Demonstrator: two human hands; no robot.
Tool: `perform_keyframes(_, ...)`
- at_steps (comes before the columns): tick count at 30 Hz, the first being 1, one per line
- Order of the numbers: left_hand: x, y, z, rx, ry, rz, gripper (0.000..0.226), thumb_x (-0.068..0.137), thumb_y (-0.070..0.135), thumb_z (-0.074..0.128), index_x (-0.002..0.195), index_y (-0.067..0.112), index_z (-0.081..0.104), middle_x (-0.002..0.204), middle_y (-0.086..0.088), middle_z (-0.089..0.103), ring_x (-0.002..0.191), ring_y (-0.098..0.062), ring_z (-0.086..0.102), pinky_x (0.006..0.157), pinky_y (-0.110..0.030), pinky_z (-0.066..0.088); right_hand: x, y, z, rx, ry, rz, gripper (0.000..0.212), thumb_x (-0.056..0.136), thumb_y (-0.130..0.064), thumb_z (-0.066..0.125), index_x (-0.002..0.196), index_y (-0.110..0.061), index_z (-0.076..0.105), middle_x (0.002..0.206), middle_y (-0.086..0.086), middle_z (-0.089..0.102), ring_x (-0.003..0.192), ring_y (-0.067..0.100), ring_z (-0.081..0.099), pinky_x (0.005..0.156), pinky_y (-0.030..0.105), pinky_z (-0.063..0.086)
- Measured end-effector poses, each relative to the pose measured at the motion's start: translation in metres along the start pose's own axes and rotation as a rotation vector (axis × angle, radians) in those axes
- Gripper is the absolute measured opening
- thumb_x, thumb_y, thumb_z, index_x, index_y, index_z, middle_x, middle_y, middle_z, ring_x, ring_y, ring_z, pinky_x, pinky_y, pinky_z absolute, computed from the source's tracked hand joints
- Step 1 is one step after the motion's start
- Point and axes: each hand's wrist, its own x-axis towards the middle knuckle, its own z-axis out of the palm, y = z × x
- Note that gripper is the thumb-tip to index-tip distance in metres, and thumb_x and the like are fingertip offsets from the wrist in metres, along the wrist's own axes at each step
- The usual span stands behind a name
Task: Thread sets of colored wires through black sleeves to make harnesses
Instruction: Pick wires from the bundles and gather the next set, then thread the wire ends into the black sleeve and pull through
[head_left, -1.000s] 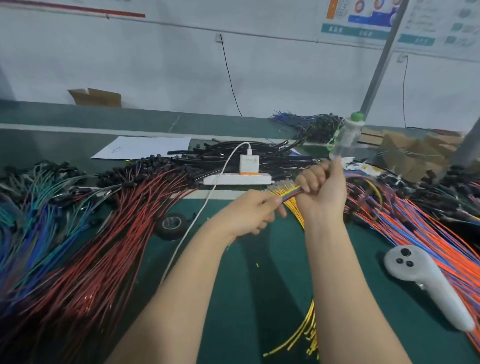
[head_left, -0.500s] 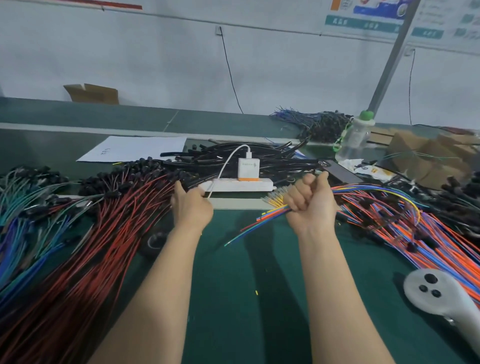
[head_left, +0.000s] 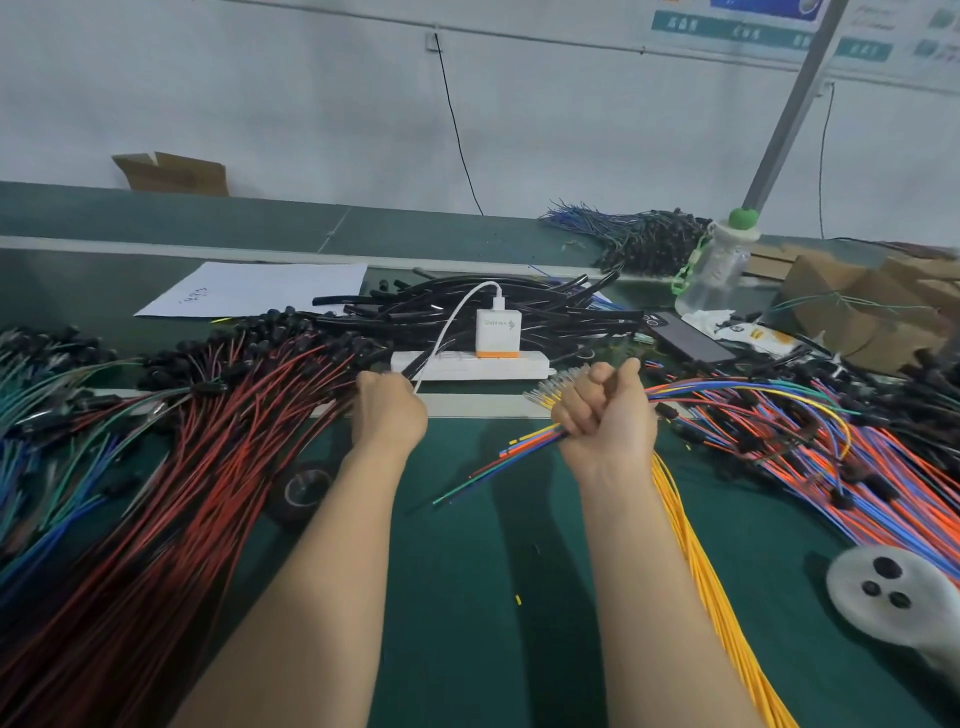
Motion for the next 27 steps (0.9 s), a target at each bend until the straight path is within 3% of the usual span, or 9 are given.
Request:
perform_keyframes(3,-0.007,0.004,-0.002,-0.046,0.065,0.033,0.035,0.086,-0.005,0.037,0.094,0.000,0.071,0.108,-0.020,0.065,0.097,-0.040,0.058,0.081,-0.044,0.050,-0.001,0.001,-0.001,0.000,0.011,0.002,0.052,0.105,-0.041,0.026,0.063,-0.015,0.041,0.037,-0.008,0.020,0.028,0.006,0.015,0.035,0.018,0.009)
perform_keyframes(6,-0.013,0.005,-0.022,-0.160,0.354,0.027,0.030,0.088,0.003,0.038,0.078,0.005,0.066,0.098,-0.016,0.066,0.092,-0.038,0.055,0.070,-0.039,0.041,-0.003,-0.003,-0.003,-0.001,0.025,0.001,0.053,0.104,-0.043,0.025,0.063,-0.014,0.041,0.037,-0.008,0.020,0.028,0.006,0.014,0.035,0.018,0.009)
perform_keyframes(9,-0.021,0.003,-0.056,-0.384,0.675,0.075,0.014,0.089,0.010,0.046,0.081,0.010,0.058,0.102,-0.010,0.057,0.091,-0.029,0.055,0.073,-0.026,0.036,-0.008,-0.010,-0.006,-0.020,0.054,-0.003,0.052,0.104,-0.044,0.026,0.063,-0.015,0.040,0.037,-0.009,0.019,0.028,0.005,0.014,0.034,0.018,0.009)
perform_keyframes(12,-0.035,0.002,-0.084,-0.554,0.850,0.118,0.016,0.087,0.019,0.053,0.085,0.005,0.059,0.097,-0.008,0.056,0.080,-0.013,0.048,0.073,-0.017,0.033,-0.015,-0.011,-0.008,-0.051,0.056,0.025,0.050,0.103,-0.045,0.028,0.066,-0.015,0.043,0.037,-0.009,0.019,0.028,0.005,0.014,0.032,0.018,0.010)
perform_keyframes(16,-0.065,0.003,-0.095,-0.699,0.825,0.139,0.017,0.083,0.023,0.059,0.072,0.013,0.052,0.076,-0.004,0.056,0.069,-0.012,0.050,0.071,-0.022,0.040,-0.032,-0.011,-0.011,-0.186,0.024,0.090,0.047,0.098,-0.055,0.036,0.084,-0.014,0.054,0.044,-0.006,0.037,0.030,0.005,0.016,0.031,0.017,0.013)
perform_keyframes(19,-0.086,0.007,-0.086,-0.760,0.742,0.112,0.029,0.082,0.015,0.061,0.061,0.022,0.041,0.061,0.008,0.045,0.056,0.005,0.045,0.060,-0.008,0.033,-0.044,-0.009,-0.016,-0.322,-0.008,0.165,0.045,0.094,-0.059,0.041,0.096,-0.017,0.057,0.055,-0.002,0.052,0.029,0.005,0.017,0.031,0.016,0.014)
perform_keyframes(23,-0.108,-0.007,-0.074,-0.856,0.622,0.051,0.030,0.079,0.008,0.057,0.061,0.020,0.036,0.061,0.002,0.040,0.056,-0.017,0.043,0.060,-0.033,0.035,-0.060,-0.015,-0.030,-0.172,-0.034,0.107,0.022,0.097,-0.037,0.047,0.089,-0.021,0.058,0.055,-0.004,0.056,0.028,0.002,0.016,0.031,0.014,0.012)
perform_keyframes(24,-0.112,-0.013,-0.073,-0.850,0.632,0.042,0.029,0.078,0.008,0.056,0.061,0.020,0.036,0.061,0.002,0.039,0.056,-0.018,0.042,0.059,-0.033,0.035,-0.063,-0.019,-0.035,-0.131,-0.054,0.085,0.019,0.096,-0.035,0.048,0.088,-0.021,0.060,0.055,-0.004,0.056,0.029,0.002,0.016,0.031,0.014,0.011)
perform_keyframes(27,-0.121,-0.024,-0.073,-0.759,0.699,0.032,0.030,0.077,0.007,0.056,0.060,0.022,0.036,0.061,0.010,0.040,0.051,0.000,0.041,0.054,-0.020,0.029,-0.076,-0.027,-0.049,-0.248,-0.151,0.110,0.034,0.098,-0.042,0.041,0.099,-0.017,0.064,0.056,-0.003,0.053,0.029,0.001,0.018,0.031,0.014,0.013)
